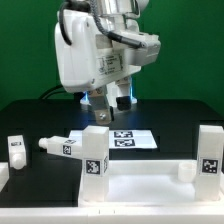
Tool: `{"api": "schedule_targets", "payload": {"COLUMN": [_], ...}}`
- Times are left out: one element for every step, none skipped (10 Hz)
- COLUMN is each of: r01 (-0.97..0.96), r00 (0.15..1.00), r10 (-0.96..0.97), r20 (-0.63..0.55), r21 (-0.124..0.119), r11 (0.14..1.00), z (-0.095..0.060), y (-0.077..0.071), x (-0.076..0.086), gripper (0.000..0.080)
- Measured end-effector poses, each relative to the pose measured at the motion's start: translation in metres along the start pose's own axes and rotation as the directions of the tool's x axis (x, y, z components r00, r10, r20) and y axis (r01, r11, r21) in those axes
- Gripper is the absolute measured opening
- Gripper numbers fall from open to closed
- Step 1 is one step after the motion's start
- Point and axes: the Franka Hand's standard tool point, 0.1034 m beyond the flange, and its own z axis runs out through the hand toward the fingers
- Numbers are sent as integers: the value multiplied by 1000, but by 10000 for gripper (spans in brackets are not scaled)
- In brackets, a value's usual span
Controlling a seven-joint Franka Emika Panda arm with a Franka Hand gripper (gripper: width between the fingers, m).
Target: Assemble desk
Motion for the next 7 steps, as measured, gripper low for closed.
{"api": "schedule_targets", "payload": {"r01": [55,85,90,91,90,91,90], "r00": [998,996,996,996,996,996,996], "r10": [-55,-86,-92,-92,-91,-92,-91], "r20": [-5,-12,-18,-16,-16,-17,-19], "r21": [-19,-58,-88,-81,-80,-81,-70], "r11": [998,995,992,993,993,993,994], "z": [4,18,27,25,25,26,26], "y": [14,37,49,45,44,45,45], "x": [-10,-14,-18,-18,-17,-18,-17], "gripper": [649,649,649,649,649,649,649]}}
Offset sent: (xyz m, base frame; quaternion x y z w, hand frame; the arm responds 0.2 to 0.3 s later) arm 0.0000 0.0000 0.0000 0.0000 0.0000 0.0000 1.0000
